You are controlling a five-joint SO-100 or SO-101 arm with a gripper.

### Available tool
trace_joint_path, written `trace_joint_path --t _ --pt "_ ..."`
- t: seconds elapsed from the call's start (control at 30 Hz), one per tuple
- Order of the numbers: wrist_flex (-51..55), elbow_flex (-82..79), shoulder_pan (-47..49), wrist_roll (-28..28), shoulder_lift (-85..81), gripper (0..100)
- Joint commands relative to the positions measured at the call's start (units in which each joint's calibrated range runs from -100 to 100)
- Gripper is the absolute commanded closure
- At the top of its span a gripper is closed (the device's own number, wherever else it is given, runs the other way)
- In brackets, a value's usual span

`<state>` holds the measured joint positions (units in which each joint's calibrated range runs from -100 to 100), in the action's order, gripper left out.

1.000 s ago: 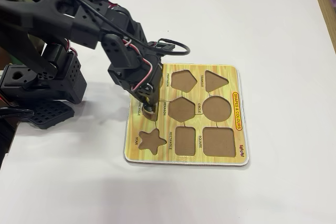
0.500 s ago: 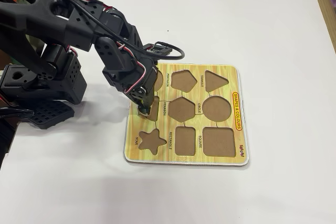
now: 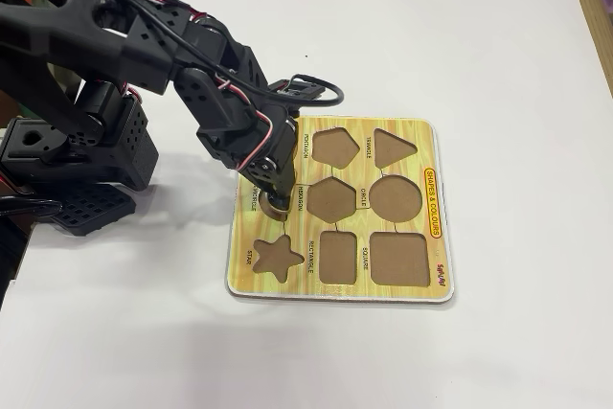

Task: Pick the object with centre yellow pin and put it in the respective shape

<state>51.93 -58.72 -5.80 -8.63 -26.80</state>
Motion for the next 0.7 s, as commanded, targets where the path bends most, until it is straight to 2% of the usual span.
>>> trace_joint_path --t 0.0,0.67 --pt "-0.93 1.71 -0.55 0.05 1.11 99" --pt "1.14 1.62 0.14 -0.36 1.87 99"
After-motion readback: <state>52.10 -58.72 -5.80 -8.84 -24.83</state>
